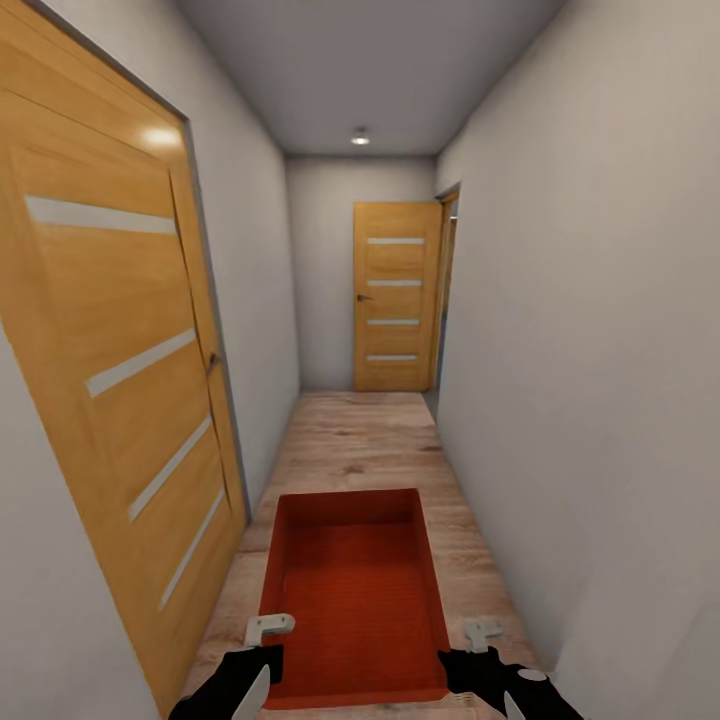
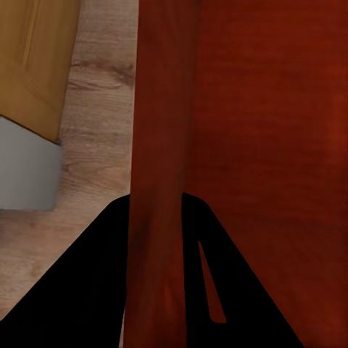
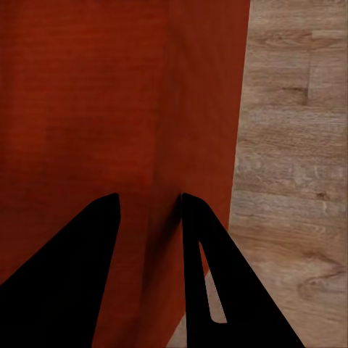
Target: Move the two storage containers from the living room to the garage. In the garage, place one container on the floor and stack the other container on top of it (either order is fine).
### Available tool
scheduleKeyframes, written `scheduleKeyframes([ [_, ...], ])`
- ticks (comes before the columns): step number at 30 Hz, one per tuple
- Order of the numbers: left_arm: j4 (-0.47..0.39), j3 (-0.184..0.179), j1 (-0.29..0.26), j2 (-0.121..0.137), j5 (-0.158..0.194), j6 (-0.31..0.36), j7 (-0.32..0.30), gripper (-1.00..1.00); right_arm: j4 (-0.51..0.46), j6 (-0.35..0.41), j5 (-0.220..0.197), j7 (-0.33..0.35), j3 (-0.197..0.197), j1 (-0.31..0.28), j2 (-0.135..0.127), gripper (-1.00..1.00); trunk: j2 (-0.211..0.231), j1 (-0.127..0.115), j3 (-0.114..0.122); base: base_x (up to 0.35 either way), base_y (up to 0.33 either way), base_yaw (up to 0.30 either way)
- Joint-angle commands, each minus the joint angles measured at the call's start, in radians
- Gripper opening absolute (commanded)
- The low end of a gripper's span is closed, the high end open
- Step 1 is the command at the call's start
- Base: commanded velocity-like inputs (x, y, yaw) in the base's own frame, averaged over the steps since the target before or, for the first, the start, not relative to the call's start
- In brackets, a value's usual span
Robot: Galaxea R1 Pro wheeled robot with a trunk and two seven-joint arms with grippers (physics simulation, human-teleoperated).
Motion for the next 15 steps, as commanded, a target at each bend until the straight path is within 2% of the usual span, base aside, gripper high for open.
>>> scheduleKeyframes([
  [1,-0.044,0.026,0.0,0.05,0.018,0.001,-0.009,-1.0,0.0,0.008,-0.003,0.031,-0.004,0.0,-0.002,-1.0,-0.001,0.001,-0.001,0.324,0.0,0.0],
  [15,-0.044,0.026,0.0,0.05,0.018,0.001,-0.009,-1.0,0.0,0.008,-0.006,0.032,-0.003,0.0,-0.003,-1.0,-0.001,0.001,-0.001,0.324,0.0,0.0],
])
